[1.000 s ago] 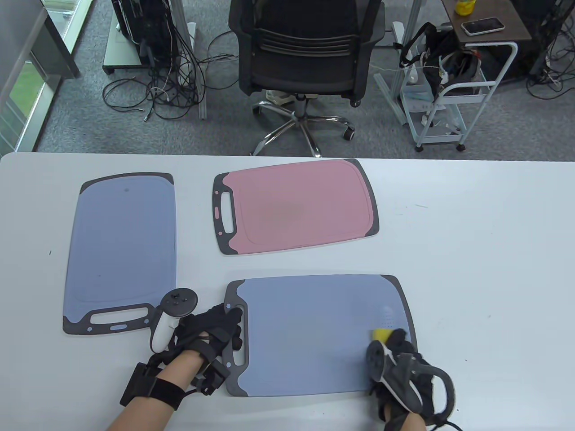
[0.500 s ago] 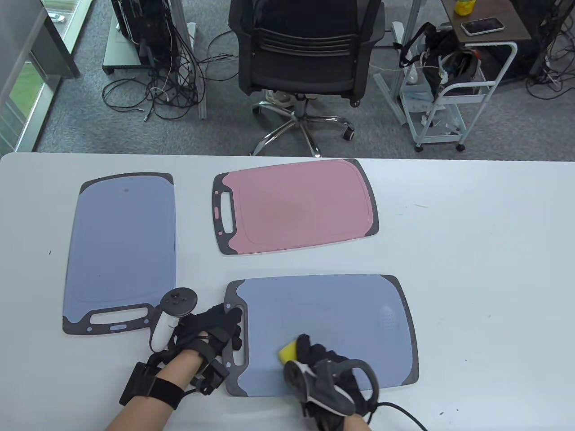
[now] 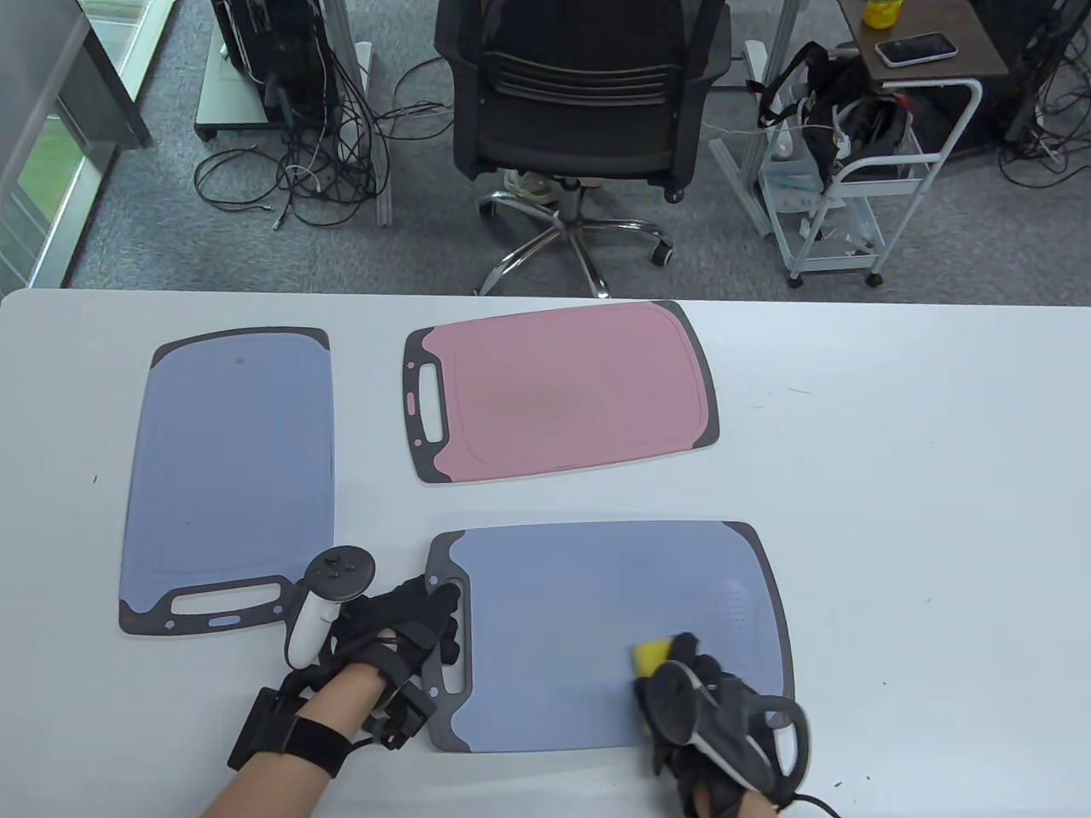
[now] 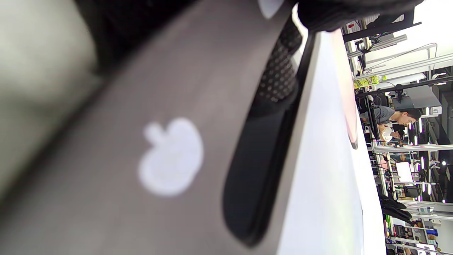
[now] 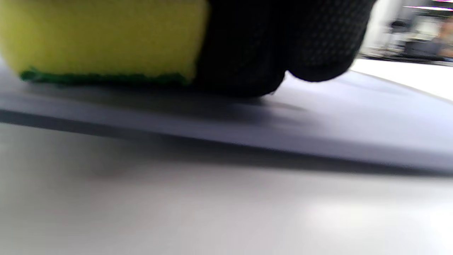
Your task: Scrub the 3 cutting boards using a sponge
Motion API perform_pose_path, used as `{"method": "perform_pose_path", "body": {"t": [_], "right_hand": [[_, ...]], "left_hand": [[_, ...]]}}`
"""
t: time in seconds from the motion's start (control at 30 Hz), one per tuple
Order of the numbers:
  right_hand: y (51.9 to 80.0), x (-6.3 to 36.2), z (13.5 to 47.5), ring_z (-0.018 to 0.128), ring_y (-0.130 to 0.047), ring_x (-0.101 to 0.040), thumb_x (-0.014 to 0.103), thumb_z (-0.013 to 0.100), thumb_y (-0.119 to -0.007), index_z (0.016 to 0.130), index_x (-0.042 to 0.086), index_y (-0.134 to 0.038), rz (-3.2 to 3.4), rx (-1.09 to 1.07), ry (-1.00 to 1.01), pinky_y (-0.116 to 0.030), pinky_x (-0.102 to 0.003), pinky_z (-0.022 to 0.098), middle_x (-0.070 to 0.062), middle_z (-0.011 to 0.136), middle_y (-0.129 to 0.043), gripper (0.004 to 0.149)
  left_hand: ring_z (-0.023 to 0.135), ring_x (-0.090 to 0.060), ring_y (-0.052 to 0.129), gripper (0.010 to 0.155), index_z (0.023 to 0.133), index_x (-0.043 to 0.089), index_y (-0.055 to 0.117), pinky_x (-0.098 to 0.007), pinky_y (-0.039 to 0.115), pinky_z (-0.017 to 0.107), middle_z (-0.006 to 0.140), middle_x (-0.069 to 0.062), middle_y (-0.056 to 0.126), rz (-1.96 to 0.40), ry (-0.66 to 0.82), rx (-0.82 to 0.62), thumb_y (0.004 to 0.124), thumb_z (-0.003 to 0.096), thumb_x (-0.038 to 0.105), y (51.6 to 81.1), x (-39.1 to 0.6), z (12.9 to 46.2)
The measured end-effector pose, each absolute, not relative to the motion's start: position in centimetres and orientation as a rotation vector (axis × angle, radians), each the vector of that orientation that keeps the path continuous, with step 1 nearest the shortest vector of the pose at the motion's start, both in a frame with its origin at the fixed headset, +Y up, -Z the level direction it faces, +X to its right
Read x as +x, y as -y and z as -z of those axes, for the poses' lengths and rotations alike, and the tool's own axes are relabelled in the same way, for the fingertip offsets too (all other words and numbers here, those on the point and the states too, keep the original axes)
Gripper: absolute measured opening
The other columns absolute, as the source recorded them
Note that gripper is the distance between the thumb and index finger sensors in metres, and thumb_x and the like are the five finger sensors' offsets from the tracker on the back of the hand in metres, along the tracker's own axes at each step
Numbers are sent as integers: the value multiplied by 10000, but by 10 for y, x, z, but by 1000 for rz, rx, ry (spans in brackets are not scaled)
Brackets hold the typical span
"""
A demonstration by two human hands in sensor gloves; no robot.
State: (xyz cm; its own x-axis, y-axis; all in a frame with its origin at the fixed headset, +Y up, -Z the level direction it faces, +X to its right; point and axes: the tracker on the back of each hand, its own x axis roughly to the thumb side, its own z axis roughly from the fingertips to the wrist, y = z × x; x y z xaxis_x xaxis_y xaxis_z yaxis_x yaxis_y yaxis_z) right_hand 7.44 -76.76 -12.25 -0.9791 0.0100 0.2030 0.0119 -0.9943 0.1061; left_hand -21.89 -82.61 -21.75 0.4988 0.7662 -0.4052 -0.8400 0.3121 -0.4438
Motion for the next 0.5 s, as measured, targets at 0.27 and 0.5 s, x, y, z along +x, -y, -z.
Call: {"method": "perform_pose_path", "body": {"t": [0.27,0.5], "right_hand": [[761,-25,99,449,-941,-134,637,490,-675,1049,114,-612,2949,-753,125,-847,-374,399,-40,697,-857,769],[769,101,120,446,-944,-153,618,487,-671,1047,115,-623,3014,-182,194,-841,-390,399,-52,705,-867,754]], "left_hand": [[420,-30,1117,532,939,159,693,-242,1017,283,687,54,955,-1077,-127,-674,691,592,563,826,-219,218],[418,-34,1120,534,934,153,703,-247,1017,277,680,51,961,-1079,-132,-672,693,593,563,825,-219,219]]}}
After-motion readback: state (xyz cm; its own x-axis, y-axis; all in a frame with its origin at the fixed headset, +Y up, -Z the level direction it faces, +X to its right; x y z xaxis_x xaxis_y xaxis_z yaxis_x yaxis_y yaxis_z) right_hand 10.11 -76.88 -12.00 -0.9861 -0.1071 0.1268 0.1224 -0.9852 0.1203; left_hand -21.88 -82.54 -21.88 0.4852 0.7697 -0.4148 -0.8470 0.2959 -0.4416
